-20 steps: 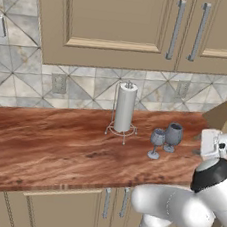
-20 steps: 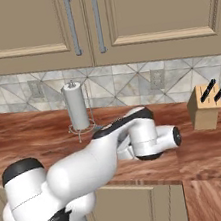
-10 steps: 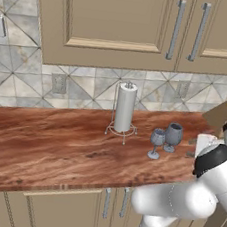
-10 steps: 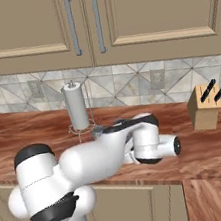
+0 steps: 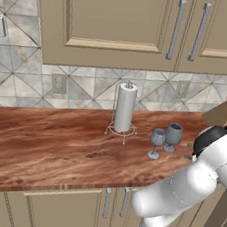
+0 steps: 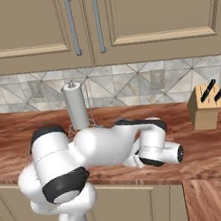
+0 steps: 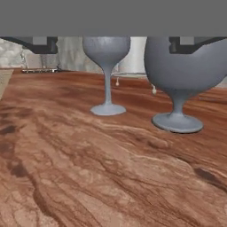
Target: Retrieve the wine glasses from the counter and place one next to each plate.
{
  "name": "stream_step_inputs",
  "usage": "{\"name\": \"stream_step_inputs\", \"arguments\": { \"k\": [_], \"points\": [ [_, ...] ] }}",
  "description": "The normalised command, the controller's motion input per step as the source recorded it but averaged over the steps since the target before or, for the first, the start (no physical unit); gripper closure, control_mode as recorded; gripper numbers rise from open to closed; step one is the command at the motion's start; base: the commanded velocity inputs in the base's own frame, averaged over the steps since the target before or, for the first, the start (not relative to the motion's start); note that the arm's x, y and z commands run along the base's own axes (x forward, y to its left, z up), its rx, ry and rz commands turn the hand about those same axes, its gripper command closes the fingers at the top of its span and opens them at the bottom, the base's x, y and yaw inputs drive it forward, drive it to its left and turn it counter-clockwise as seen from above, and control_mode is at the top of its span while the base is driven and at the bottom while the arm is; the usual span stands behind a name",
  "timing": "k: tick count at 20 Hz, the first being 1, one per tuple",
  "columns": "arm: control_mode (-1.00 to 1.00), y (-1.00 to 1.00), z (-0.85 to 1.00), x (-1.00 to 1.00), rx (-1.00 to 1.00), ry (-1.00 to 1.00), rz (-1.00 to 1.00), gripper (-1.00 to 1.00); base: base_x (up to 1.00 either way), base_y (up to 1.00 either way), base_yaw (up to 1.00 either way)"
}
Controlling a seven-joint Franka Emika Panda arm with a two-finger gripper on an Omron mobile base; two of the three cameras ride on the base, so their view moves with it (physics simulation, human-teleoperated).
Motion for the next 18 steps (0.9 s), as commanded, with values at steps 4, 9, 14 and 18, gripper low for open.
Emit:
{"name": "stream_step_inputs", "arguments": {
  "k": [4,9,14,18],
  "points": [
    [-1.00,0.00,-0.26,0.15,0.07,0.00,-0.04,-1.00,0.00,0.00,0.00],
    [-1.00,0.00,-0.17,0.29,0.05,0.00,-0.04,-1.00,0.00,0.00,0.00],
    [-1.00,0.00,-0.11,0.33,0.01,0.00,-0.04,-1.00,0.00,0.00,0.00],
    [-1.00,0.00,-0.16,0.29,0.01,0.00,-0.05,-1.00,0.00,0.00,0.00]
  ]
}}
